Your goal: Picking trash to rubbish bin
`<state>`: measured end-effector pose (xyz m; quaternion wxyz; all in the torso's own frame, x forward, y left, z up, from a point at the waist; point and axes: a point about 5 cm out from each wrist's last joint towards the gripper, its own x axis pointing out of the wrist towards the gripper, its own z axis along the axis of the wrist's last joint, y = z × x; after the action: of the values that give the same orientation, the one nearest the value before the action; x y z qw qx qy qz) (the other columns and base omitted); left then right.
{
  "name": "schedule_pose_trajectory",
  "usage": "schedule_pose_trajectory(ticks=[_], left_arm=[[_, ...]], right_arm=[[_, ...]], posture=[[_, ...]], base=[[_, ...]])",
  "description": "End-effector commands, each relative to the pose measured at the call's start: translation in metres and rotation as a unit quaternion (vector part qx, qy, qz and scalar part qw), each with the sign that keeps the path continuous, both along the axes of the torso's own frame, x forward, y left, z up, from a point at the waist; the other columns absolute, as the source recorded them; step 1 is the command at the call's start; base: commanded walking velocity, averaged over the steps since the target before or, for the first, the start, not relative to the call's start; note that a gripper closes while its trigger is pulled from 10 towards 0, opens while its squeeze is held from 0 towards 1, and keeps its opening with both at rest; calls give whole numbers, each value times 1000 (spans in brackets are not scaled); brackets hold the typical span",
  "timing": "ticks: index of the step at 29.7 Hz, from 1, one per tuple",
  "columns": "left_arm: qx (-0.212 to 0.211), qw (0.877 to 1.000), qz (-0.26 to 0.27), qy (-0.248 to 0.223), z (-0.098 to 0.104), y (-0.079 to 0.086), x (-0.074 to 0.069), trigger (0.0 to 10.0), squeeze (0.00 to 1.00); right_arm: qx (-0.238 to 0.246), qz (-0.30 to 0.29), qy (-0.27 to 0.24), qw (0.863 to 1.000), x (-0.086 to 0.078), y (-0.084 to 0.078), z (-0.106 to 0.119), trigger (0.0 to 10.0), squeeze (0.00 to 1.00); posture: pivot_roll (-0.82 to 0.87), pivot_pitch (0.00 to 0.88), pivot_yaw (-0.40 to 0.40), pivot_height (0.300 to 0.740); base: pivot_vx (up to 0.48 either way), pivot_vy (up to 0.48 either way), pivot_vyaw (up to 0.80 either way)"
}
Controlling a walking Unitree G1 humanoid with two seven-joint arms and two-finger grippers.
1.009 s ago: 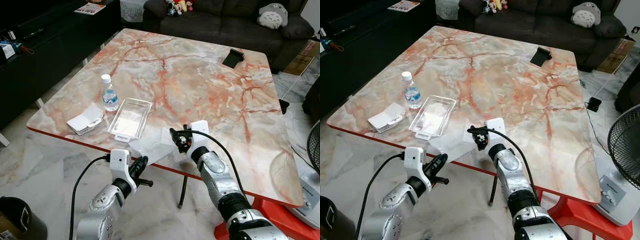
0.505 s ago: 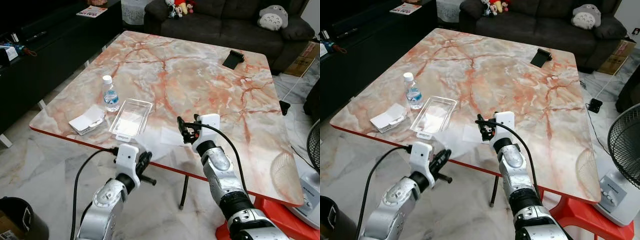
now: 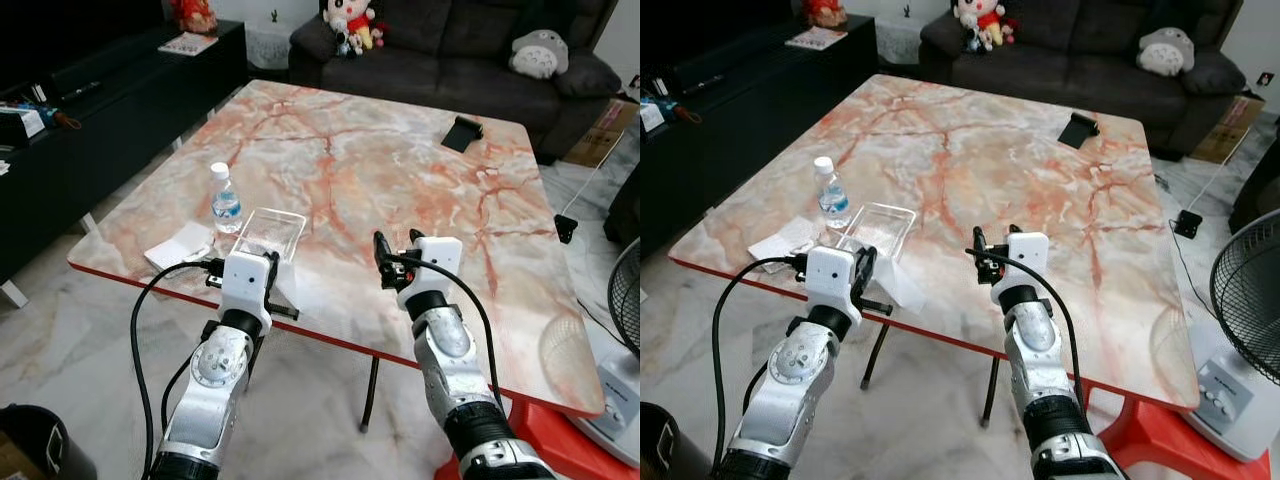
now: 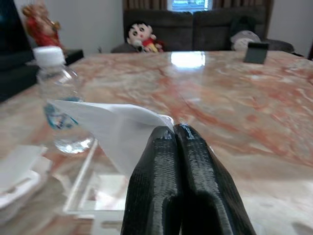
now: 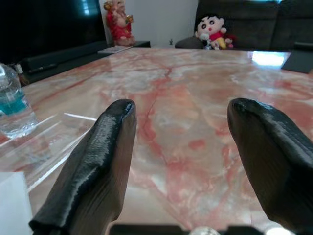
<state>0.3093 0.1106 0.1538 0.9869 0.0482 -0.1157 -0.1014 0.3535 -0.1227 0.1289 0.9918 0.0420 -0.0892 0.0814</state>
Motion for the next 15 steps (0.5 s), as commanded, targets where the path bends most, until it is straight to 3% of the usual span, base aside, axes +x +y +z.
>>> schedule_pose_trajectory(ticks=[1,15], left_arm=[[7,1000,1,-6,-1,-3,2,10000,0],[-1,1000,-3,-7,-9,-9,2,10000,0]], right_arm=[[-1,-9,-13,1000,-3,-2,2,10000,0],[-4,-14,-17,1000,-7,6,2,10000,0]], posture=[[-7,36,-62,740],[-15,0,-57,740]], base=[[0,0,0],[0,0,0]])
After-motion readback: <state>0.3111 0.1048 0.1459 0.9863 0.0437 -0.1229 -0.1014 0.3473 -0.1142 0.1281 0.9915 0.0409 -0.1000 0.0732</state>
